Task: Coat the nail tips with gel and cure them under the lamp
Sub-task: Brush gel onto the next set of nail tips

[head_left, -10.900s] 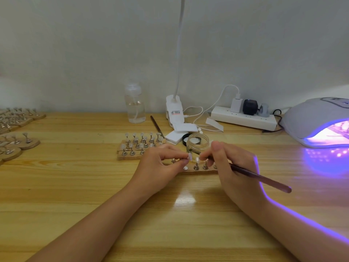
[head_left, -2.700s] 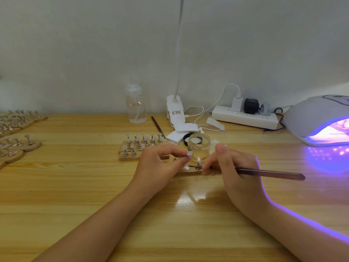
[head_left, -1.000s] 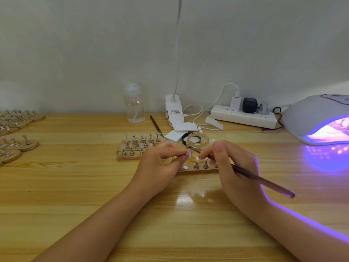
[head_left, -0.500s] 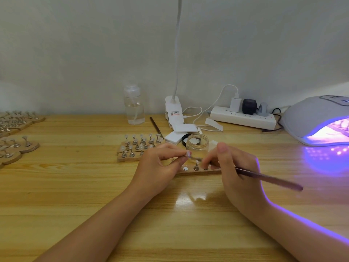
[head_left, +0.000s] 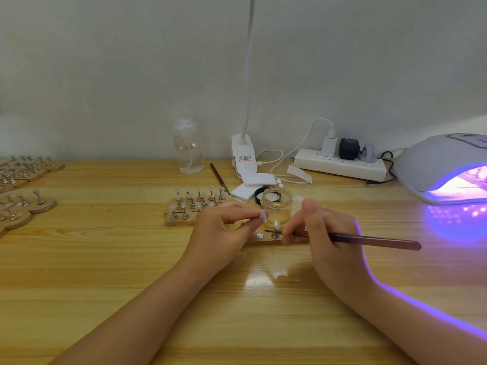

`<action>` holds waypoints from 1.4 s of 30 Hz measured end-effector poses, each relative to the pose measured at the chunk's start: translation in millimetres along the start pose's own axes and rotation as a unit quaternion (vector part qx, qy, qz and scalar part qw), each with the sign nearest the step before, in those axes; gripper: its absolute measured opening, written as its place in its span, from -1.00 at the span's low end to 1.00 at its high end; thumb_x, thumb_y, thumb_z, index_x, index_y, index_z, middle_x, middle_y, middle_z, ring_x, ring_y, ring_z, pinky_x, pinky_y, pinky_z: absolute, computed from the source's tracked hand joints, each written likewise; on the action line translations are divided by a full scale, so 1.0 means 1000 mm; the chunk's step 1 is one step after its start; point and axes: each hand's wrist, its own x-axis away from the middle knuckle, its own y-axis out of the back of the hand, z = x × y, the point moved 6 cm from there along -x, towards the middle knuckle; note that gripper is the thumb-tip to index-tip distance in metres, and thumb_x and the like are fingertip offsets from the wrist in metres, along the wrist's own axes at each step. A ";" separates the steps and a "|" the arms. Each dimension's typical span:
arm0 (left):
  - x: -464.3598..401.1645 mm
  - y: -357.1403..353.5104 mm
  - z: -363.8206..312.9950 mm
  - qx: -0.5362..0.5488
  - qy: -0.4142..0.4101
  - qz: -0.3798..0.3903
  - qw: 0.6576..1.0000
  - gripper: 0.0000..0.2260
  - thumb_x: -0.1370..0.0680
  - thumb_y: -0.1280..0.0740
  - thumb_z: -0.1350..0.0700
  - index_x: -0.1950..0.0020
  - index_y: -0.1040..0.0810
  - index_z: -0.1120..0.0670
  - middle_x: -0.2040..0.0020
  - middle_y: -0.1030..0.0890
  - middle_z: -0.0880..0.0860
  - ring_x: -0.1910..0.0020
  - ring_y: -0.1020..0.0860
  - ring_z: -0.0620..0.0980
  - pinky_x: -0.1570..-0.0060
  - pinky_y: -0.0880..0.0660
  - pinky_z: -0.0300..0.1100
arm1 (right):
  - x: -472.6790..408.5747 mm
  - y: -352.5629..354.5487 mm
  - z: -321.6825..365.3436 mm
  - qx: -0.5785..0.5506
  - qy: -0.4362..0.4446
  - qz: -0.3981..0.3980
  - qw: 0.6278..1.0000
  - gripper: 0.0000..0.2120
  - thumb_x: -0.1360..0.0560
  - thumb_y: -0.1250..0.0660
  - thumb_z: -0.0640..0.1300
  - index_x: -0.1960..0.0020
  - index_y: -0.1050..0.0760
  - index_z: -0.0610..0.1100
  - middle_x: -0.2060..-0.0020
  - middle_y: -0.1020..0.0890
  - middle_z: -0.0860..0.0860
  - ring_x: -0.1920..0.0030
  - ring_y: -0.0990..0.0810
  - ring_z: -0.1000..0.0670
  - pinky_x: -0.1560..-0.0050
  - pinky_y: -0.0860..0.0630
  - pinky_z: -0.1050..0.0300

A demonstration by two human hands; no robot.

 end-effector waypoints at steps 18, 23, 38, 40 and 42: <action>0.000 0.002 0.000 -0.010 -0.012 -0.006 1.000 -0.81 -0.37 -0.44 0.27 0.09 -0.66 0.02 0.21 -0.65 -0.16 0.17 -0.58 -0.28 0.15 -0.50 -0.33 | 0.000 0.000 0.000 -0.028 0.001 0.001 1.000 -0.61 -0.52 -0.08 0.00 0.36 -0.53 -0.08 0.47 -0.59 0.00 0.39 -0.56 0.11 0.29 -0.48 0.30; -0.001 0.002 0.001 -0.004 -0.007 -0.013 1.000 -0.80 -0.37 -0.45 0.27 0.11 -0.66 0.00 0.21 -0.65 -0.15 0.15 -0.59 -0.25 0.15 -0.51 -0.30 | -0.002 0.000 -0.001 0.006 -0.003 -0.002 1.000 -0.68 -0.52 -0.09 0.03 0.29 -0.53 0.00 0.39 -0.61 0.00 0.32 -0.57 0.08 0.26 -0.50 0.18; -0.001 0.002 0.000 -0.001 -0.013 -0.009 1.000 -0.82 -0.35 -0.45 0.26 0.19 -0.66 -0.03 0.24 -0.65 -0.19 0.17 -0.60 -0.25 0.12 -0.51 -0.34 | -0.003 0.001 -0.001 -0.019 -0.010 -0.006 1.000 -0.61 -0.53 -0.07 0.03 0.30 -0.55 -0.09 0.40 -0.60 0.00 0.34 -0.55 0.09 0.25 -0.45 0.28; -0.001 0.001 0.000 0.000 -0.012 -0.004 1.000 -0.82 -0.36 -0.45 0.27 0.17 -0.66 0.00 0.23 -0.65 -0.17 0.18 -0.60 -0.24 0.14 -0.50 -0.31 | -0.002 0.000 -0.005 -0.024 -0.030 0.001 0.999 -0.59 -0.51 -0.08 0.05 0.32 -0.56 -0.10 0.41 -0.61 -0.02 0.33 -0.57 0.06 0.22 -0.48 0.24; -0.001 0.001 0.002 0.001 -0.008 -0.005 1.000 -0.82 -0.36 -0.45 0.27 0.16 -0.67 -0.01 0.24 -0.65 -0.17 0.19 -0.60 -0.23 0.15 -0.49 -0.28 | 0.000 -0.002 -0.007 -0.060 -0.056 0.003 0.997 -0.58 -0.49 -0.10 0.08 0.38 -0.55 -0.10 0.45 -0.61 -0.02 0.38 -0.59 0.07 0.26 -0.50 0.27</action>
